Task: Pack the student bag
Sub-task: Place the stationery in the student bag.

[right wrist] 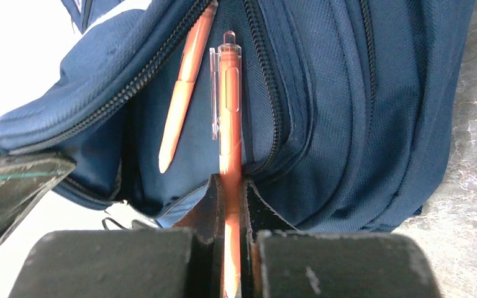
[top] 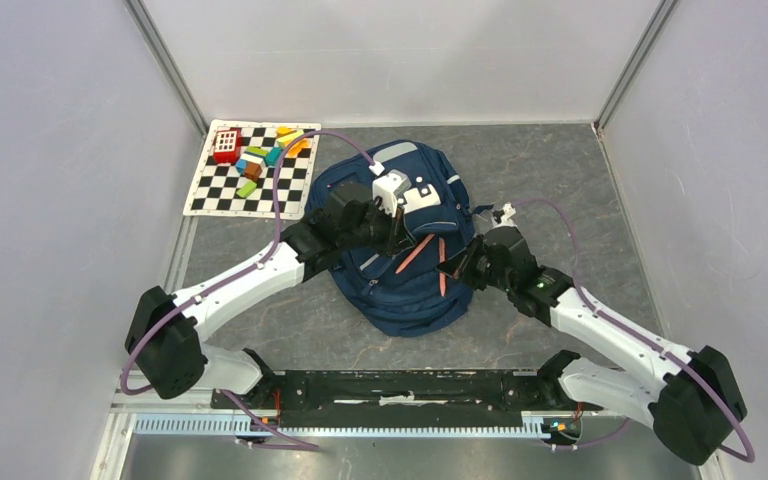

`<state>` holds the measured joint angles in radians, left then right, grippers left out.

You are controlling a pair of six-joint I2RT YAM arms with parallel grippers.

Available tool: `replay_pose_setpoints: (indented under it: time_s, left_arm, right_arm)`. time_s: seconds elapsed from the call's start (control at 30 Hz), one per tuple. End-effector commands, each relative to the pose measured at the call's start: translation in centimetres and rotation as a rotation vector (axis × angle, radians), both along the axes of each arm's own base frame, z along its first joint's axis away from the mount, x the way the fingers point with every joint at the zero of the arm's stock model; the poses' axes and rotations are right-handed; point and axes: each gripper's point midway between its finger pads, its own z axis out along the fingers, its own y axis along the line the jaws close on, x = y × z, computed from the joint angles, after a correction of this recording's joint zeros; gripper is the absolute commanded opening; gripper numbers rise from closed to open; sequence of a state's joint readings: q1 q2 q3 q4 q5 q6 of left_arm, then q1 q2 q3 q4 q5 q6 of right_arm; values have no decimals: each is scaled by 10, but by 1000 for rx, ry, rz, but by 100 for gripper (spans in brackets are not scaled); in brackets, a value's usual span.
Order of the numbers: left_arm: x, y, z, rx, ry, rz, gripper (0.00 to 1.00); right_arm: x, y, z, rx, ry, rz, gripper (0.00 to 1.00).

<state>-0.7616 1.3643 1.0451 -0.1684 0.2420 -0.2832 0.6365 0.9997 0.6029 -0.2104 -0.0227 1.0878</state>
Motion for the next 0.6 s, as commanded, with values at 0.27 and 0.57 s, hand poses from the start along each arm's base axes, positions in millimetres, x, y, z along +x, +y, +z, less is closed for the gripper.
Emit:
replay_pose_setpoints:
  time_s: [0.27, 0.57]
  left_arm:
    - [-2, -18, 62, -164, -166, -66, 2]
    - [3, -11, 64, -154, -183, -16, 2]
  right_arm:
    - [56, 16, 24, 80, -113, -290, 0]
    - [92, 48, 23, 4, -173, -277, 0]
